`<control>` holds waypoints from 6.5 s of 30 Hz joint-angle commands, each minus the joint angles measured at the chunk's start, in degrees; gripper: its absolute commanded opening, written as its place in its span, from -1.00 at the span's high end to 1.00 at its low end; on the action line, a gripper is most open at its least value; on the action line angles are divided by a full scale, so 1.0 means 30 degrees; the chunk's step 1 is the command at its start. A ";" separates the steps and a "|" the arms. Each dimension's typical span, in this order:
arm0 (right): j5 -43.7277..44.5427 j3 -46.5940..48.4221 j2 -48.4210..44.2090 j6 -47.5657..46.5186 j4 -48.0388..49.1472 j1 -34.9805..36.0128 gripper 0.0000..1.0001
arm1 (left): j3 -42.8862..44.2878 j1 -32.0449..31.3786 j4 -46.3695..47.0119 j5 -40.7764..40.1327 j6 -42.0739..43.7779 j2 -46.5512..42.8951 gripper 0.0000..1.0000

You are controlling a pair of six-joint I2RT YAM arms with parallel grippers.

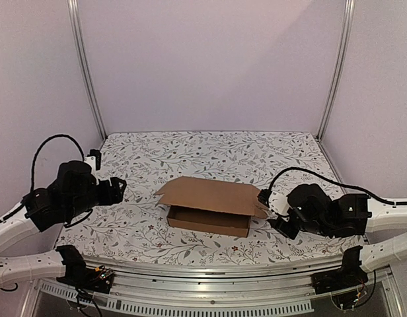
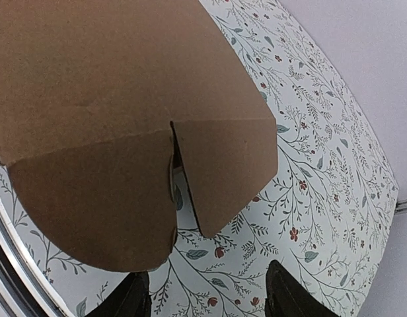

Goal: Fold the paper box

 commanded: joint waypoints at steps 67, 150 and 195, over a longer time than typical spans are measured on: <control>-0.0591 0.6648 0.2261 0.0533 -0.3686 -0.2145 1.00 | 0.0924 -0.0171 0.1448 0.8824 0.1819 -0.0352 -0.45; -0.4722 0.7317 0.2397 0.3109 -0.4176 -0.3676 -0.05 | -0.4636 -0.0230 1.6609 1.0444 1.1475 0.3909 1.00; -0.9810 0.0531 -0.1027 -0.0223 0.4880 -0.6478 0.59 | -0.4037 -0.0464 1.5702 1.0401 1.1350 0.4449 1.00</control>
